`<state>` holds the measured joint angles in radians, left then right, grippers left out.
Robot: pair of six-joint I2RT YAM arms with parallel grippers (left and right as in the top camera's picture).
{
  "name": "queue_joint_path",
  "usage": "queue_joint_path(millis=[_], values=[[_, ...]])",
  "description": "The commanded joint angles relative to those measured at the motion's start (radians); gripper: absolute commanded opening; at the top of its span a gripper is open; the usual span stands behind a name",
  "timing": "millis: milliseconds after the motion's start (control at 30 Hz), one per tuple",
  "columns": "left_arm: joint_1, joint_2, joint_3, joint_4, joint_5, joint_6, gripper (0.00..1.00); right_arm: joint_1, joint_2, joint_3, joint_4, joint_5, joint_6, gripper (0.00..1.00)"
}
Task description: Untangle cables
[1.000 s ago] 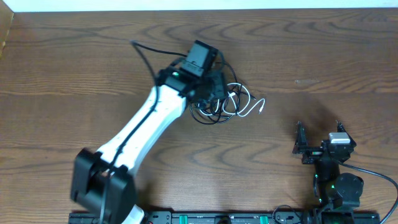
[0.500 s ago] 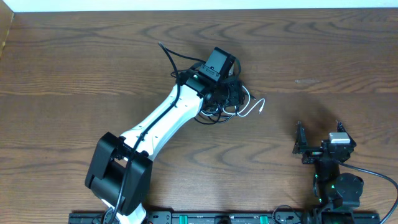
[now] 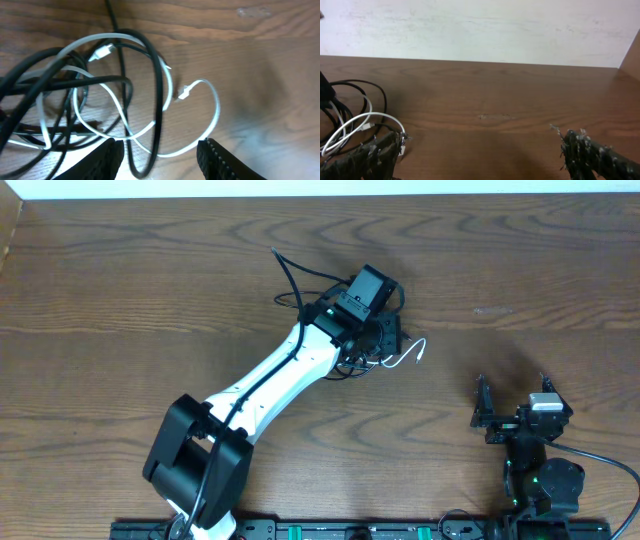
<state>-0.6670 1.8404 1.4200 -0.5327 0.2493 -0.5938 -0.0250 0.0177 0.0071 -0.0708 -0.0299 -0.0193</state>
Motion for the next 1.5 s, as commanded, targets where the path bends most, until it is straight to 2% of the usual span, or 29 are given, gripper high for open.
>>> queue_joint_path(millis=[0,33,100,200,367,533,700,833,1133,1333,1467], values=[[0.0,0.054,-0.01,0.0,-0.087,0.014,0.53,0.006,-0.002,-0.001,-0.005,0.001,-0.012,0.99],[0.001,0.064,-0.01,0.002,-0.084,0.013,0.49,0.006,-0.002,-0.001,-0.005,0.001,-0.012,0.99],[0.001,0.068,-0.01,0.002,-0.072,0.013,0.28,0.006,-0.002,-0.001,-0.005,0.001,-0.012,0.99],[0.001,0.057,-0.007,0.006,-0.055,0.014,0.08,0.006,-0.002,-0.001,-0.005,0.001,-0.012,0.99],[0.001,-0.008,0.019,0.004,-0.05,0.014,0.08,0.006,-0.002,-0.001,-0.005,0.001,-0.012,0.99],[0.001,-0.159,0.032,0.047,0.013,0.013,0.07,0.006,-0.002,-0.001,-0.005,0.001,-0.012,0.99],[0.001,-0.31,0.032,0.079,0.008,0.014,0.07,0.006,-0.002,-0.001,-0.005,0.001,-0.012,0.99],[0.008,-0.414,0.032,0.073,-0.056,0.018,0.08,0.006,-0.002,-0.001,-0.005,0.001,-0.012,0.99],[0.01,-0.475,0.031,0.039,-0.077,0.078,0.08,0.006,-0.002,-0.001,-0.005,-0.007,-0.011,0.99],[0.01,-0.492,0.032,0.108,-0.075,0.077,0.08,0.006,-0.002,-0.001,0.017,-0.247,0.235,0.99],[0.011,-0.545,0.032,0.174,-0.075,0.077,0.08,0.006,-0.002,-0.001,0.032,-0.478,0.447,0.99]])
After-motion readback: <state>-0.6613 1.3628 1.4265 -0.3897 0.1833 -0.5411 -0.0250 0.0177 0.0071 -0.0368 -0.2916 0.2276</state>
